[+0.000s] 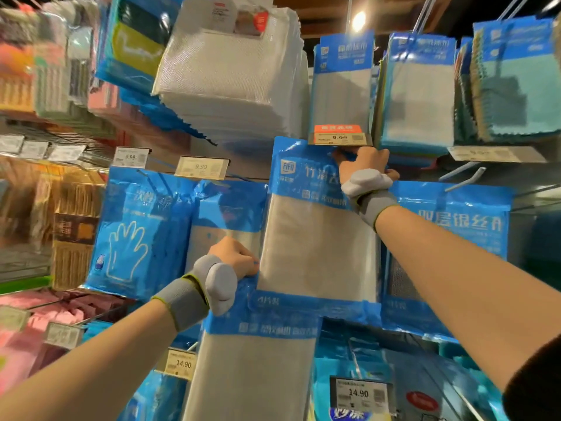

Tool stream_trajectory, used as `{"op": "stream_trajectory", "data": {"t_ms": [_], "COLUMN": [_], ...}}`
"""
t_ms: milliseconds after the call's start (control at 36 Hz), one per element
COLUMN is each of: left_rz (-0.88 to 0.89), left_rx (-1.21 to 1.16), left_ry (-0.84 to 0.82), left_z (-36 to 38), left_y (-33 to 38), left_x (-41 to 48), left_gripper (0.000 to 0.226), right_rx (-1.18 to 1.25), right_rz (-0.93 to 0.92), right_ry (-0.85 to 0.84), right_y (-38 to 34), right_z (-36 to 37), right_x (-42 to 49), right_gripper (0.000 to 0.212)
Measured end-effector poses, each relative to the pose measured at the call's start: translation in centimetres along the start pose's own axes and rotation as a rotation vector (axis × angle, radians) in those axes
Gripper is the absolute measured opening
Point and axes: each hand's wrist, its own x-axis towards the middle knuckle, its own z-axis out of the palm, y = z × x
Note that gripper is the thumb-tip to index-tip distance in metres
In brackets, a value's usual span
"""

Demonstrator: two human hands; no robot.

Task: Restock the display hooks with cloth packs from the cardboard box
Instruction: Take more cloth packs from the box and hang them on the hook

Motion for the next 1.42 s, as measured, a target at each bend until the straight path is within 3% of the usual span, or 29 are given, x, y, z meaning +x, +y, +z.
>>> {"op": "stream_trajectory", "data": {"t_ms": [417,556,611,695,722,750,806,889,1000,1083,1167,1195,1306,1417], "left_rz": [0.008,0.001,-0.003,-0.025,-0.033,-0.043,-0.066,-0.100,-0.139,-0.150,-0.149,-0.147,-0.160,-0.173], "left_rx": [0.027,0.045,0.055,0.056,0.049,0.046,0.065,0.083,0.101,0.107,0.099,0.103,0.112,0.137], "left_ry": [-0.047,-0.027,-0.022,-0.021,-0.016,-0.009,-0.016,-0.015,0.013,0.021,0.047,0.059,0.087,0.138], "left_z": [-0.3,-0.3,-0.4,-0.5,-0.4,-0.6,-0.9,-1.1,-1.5,-1.9,-2.5,-2.6,-3.3,-4.3], "left_y": [-0.9,-1.1,-1.1,-1.3,-1.3,-1.4,-1.5,-1.8,-1.6,-1.6,-1.4,-1.5,-1.5,-0.9], "left_x": [-0.6,-0.1,0.0,-0.1,-0.2,-0.2,-0.3,-0.8,-1.7,-2.8,-4.0,-4.6,-5.9,-7.3], "left_gripper": [0.009,0.011,0.019,0.029,0.027,0.025,0.018,0.030,0.035,0.034,0.020,0.008,0.021,0.021], "right_rx": [-0.084,-0.026,0.012,0.174,0.083,-0.091,-0.221,-0.164,-0.050,0.031,0.213,0.253,0.284,0.114], "right_rz": [0.059,0.043,-0.002,-0.152,-0.178,-0.168,-0.064,-0.040,0.002,-0.136,-0.223,-0.238,-0.344,-0.430], "right_ry": [-0.203,-0.146,-0.144,-0.128,-0.110,-0.194,-0.092,0.044,0.109,-0.028,-0.317,-0.449,-0.942,-1.087], "right_y": [1.2,1.0,1.8,2.9,3.2,3.0,3.5,4.3,3.9,3.7,3.3,3.2,2.6,2.1], "right_z": [-2.0,-1.2,-0.4,0.8,1.2,1.1,2.4,2.9,3.1,3.4,3.6,3.5,3.1,3.2], "right_x": [1.0,1.0,1.2,0.6,0.7,0.4,0.8,-0.5,-3.1,-6.2,-9.0,-10.1,-13.5,-16.3], "right_gripper": [0.070,0.053,0.026,0.027,0.022,0.019,0.041,0.063,0.058,0.032,0.015,0.016,0.030,0.044]}}
